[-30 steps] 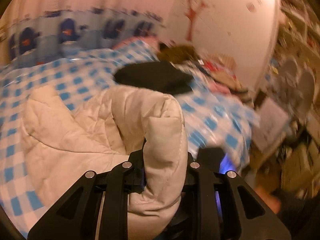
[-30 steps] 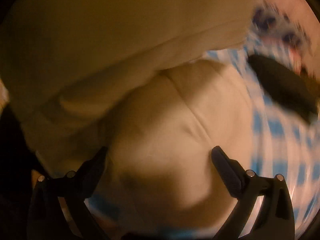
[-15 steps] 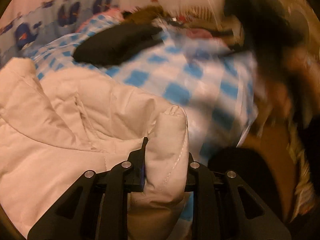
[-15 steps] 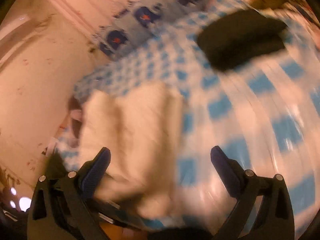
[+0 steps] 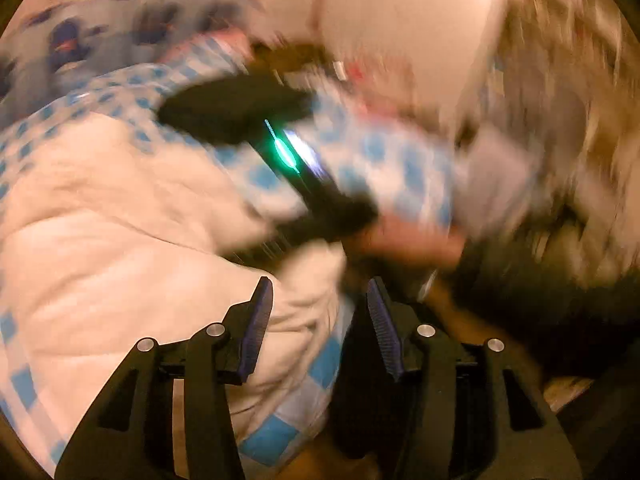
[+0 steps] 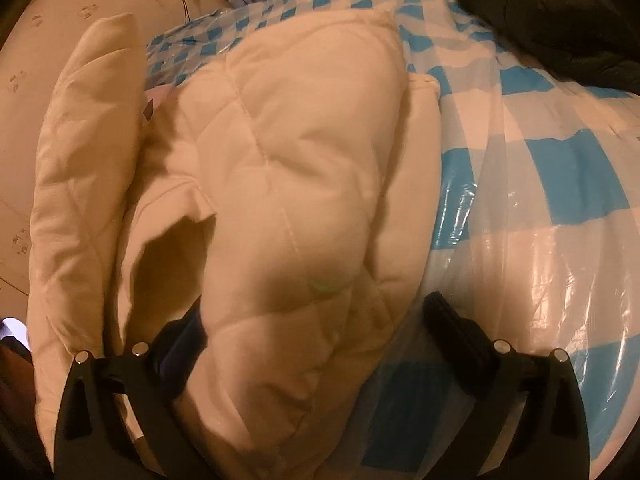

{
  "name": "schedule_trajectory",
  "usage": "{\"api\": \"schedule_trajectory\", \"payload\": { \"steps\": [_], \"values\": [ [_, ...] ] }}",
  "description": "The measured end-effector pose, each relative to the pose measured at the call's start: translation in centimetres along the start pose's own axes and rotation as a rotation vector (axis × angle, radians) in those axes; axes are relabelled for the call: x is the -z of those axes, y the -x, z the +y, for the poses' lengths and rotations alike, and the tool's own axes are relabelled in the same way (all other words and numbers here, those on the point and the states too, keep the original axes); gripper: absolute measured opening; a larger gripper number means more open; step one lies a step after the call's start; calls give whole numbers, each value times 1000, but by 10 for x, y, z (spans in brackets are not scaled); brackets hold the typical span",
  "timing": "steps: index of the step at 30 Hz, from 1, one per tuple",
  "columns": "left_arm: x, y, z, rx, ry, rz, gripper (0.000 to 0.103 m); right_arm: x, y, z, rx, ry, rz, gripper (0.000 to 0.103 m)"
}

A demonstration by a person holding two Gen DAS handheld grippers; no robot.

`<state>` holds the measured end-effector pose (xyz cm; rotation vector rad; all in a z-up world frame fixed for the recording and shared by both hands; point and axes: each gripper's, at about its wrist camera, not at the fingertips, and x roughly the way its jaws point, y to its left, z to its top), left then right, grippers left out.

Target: Fold large clothes

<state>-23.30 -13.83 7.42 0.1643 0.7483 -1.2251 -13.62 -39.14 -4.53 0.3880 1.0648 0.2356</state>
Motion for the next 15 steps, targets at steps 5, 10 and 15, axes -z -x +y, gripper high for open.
{"api": "schedule_trajectory", "payload": {
  "steps": [5,10,15],
  "values": [
    [-8,62,115,-163,378,-331,65,-2,-4,16,48,53,-31,98],
    [-2,-28,157,-138,459,-160,59,6,26,24,116,150,-60,98],
    [-15,-100,113,-209,249,33,60,-11,86,0,94,36,-228,98]
  ]
}}
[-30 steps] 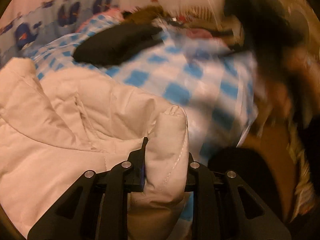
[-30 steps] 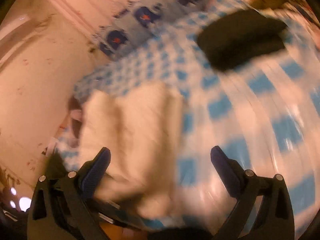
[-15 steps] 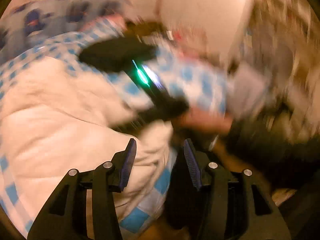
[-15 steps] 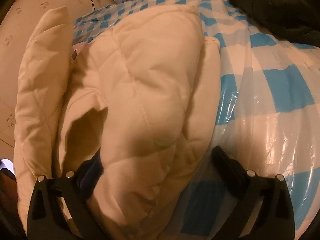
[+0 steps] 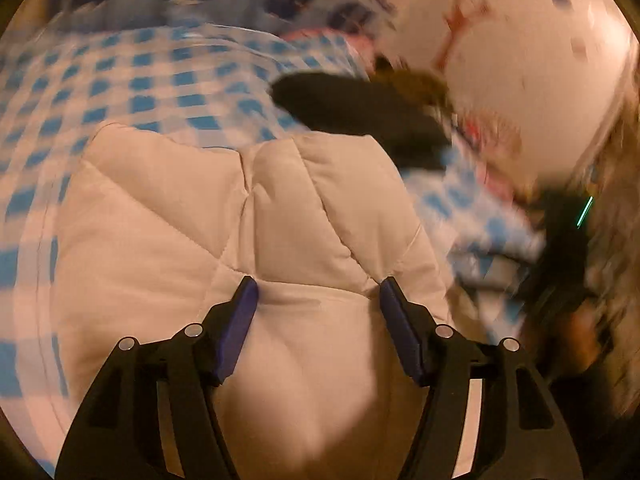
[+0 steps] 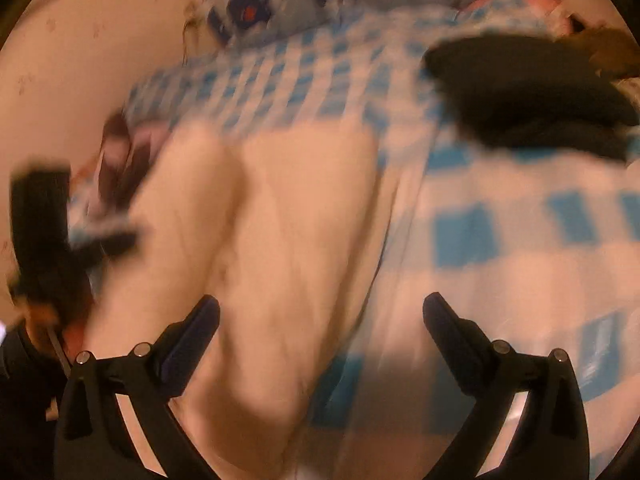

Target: Fold large clothes

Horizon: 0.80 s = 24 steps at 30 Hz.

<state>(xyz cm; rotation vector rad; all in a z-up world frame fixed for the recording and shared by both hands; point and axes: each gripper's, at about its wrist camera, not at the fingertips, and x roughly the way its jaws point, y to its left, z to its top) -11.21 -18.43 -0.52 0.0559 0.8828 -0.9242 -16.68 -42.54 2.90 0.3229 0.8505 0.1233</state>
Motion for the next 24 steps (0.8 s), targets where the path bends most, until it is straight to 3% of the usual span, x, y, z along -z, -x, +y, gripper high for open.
{"api": "schedule_trajectory", "payload": {
  "steps": [3,6,8,10,12,14,16,18,20,22,24],
  "values": [
    [1,-6,-3,-24,-13,12,60,-44,9,25,-42,13,-110,98],
    [-1,0,-7,-53,-25,-5,61,-72,-24,69,-90,92,-54,98],
    [-3,9,-13,-97,-48,-15,61,-71,-58,86,-10,150,50,98],
    [-5,26,-20,-105,-51,-36,61,-62,-96,81,167,198,133,97],
    [0,52,-17,-20,-1,-72,62,-47,-124,58,160,157,199,98],
    [5,60,-8,-6,35,-90,63,-36,-129,47,175,149,190,98],
    [14,31,11,22,96,-31,63,-24,-139,47,161,144,157,98],
    [26,6,9,-48,30,-58,65,-21,-152,37,164,121,153,98],
    [26,5,4,-74,18,-58,65,-18,-146,31,168,128,164,98],
    [23,12,7,-45,28,-44,65,-31,-142,31,157,112,212,97],
    [18,26,9,-16,39,-40,65,-31,-94,24,172,74,205,97]
  ]
}}
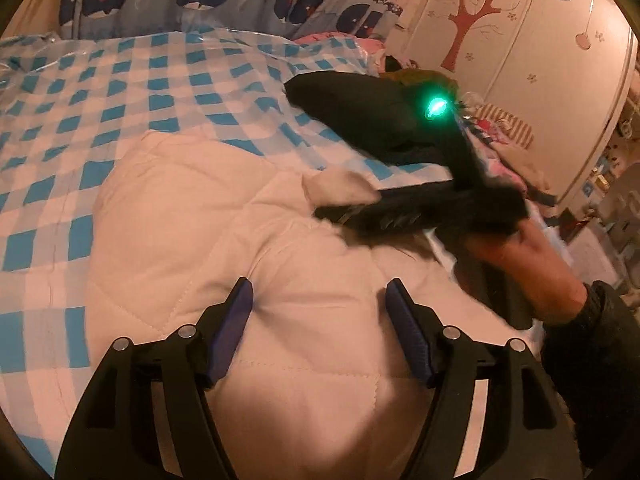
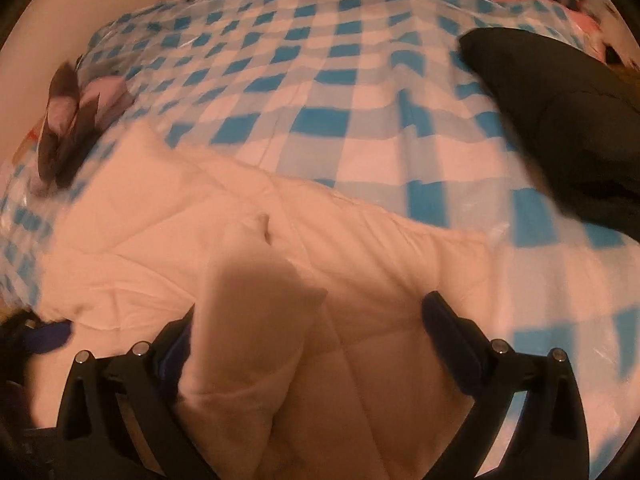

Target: Fold large clothes

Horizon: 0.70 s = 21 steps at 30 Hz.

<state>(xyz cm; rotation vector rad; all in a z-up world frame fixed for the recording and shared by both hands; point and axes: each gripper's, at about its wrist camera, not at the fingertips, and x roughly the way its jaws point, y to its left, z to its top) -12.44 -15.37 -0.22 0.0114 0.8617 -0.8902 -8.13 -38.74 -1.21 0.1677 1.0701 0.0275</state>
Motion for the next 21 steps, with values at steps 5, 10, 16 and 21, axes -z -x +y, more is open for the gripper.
{"api": "schedule_trajectory", "payload": {
  "steps": [5,10,16,21],
  "values": [
    [4,50,2,40,59,-57,66,45,108,48,32,145,-151,97],
    [29,37,15,83,102,1,65,104,78,80,242,316,-23,96],
    [34,4,-2,-36,-21,66,66,117,35,57,158,235,11,97],
    [20,53,-10,-46,-56,-52,67,90,100,38,78,124,-83,97]
  ]
}}
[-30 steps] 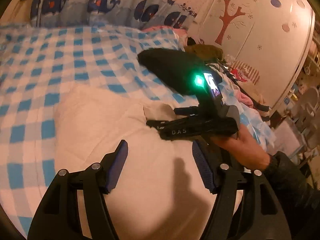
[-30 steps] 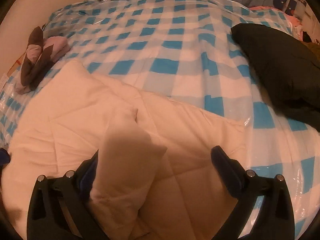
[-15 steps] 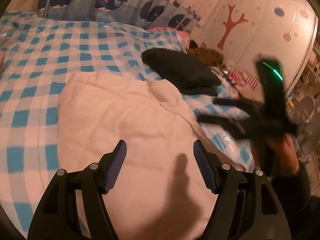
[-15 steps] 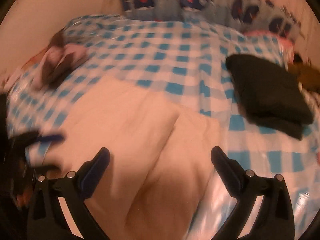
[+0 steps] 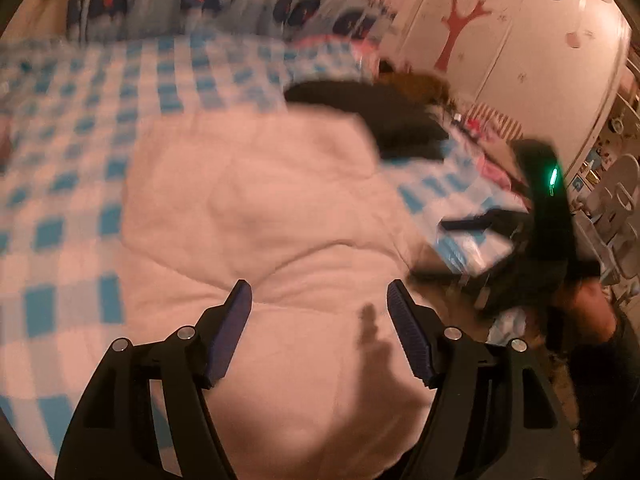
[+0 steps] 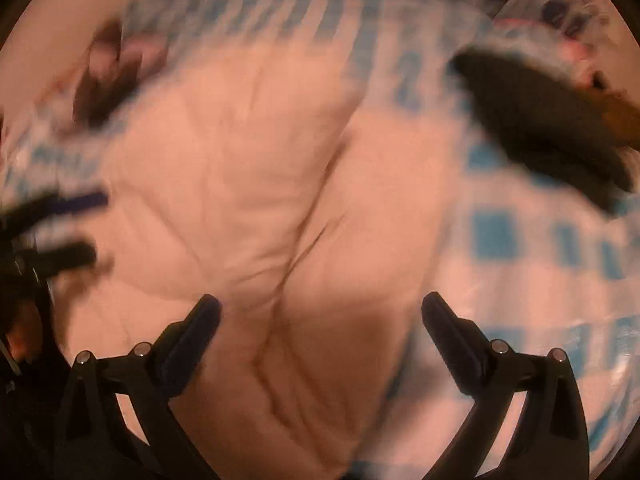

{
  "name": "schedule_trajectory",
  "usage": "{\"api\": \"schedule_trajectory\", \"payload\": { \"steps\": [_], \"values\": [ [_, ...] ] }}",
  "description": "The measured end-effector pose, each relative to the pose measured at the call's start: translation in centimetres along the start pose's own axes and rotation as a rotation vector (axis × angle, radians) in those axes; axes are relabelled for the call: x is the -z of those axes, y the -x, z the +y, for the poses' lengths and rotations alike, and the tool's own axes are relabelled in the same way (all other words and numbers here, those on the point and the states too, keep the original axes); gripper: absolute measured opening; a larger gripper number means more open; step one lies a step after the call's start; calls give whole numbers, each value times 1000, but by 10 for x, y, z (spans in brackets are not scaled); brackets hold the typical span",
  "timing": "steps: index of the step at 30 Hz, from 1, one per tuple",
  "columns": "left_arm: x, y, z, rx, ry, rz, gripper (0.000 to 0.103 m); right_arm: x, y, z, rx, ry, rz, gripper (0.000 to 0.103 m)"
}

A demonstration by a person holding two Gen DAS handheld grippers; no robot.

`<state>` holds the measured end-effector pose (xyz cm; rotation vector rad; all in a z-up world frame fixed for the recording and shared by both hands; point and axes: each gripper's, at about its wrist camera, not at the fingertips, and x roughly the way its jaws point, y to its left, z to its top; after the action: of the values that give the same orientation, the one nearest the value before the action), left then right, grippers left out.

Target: Fold large clothes

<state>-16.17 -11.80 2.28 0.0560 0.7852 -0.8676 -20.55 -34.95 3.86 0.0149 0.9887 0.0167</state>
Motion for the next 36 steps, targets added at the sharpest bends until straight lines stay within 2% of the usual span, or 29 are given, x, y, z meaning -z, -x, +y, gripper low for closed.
{"api": "schedule_trajectory", "payload": {
  "steps": [1,4,7,8,9,10,11,12,13,16,17,19,22,25,27,28,29,31,32,36],
  "values": [
    [-1,3,-2,-14,-21,-15,69,-15,16,-1,15,-3,-66,97],
    [-6,-5,-7,-39,-40,1,69,-63,28,9,82,14,-171,97],
    [-2,-16,-11,-68,-45,15,69,-107,-5,30,114,47,-164,97],
    [0,-17,-15,-77,-55,11,72,-114,-22,34,134,60,-144,97],
    [2,-18,-18,-86,-71,7,74,-117,-53,40,210,96,-87,97],
    [3,-19,-20,-90,-80,2,75,-109,-95,46,263,153,10,97],
    [3,-18,-22,-96,-85,-7,76,-101,-125,41,237,152,79,97],
    [2,-19,-22,-89,-87,-4,76,-89,-154,22,133,47,120,97],
    [-1,-20,-23,-81,-96,6,75,-84,-158,6,69,-22,122,97],
    [-1,-15,-35,-132,-172,4,76,-87,-143,-6,50,-36,128,97],
    [-1,-12,-39,-157,-202,-3,76,-90,-127,-9,54,-30,118,96],
    [-3,-2,-44,-187,-234,-37,76,-89,-80,-8,77,-22,30,97],
    [-7,2,-44,-205,-249,-55,76,-66,-17,3,95,-19,-67,97],
    [-7,-3,-45,-207,-256,-49,76,-39,5,10,122,9,-49,97],
    [-5,-9,-45,-199,-250,-37,76,-9,-10,12,176,32,36,97],
    [-4,-13,-44,-196,-246,-28,76,6,-35,10,202,46,122,97],
    [-2,-19,-43,-186,-238,-13,76,16,-55,9,178,30,168,97],
    [2,-28,-44,-176,-235,0,76,34,-89,-10,44,-69,184,97],
    [5,-31,-48,-202,-250,-7,76,33,-92,-18,13,-96,192,97],
    [6,-31,-47,-203,-254,-10,78,30,-86,-15,43,-61,172,97]
  ]
}}
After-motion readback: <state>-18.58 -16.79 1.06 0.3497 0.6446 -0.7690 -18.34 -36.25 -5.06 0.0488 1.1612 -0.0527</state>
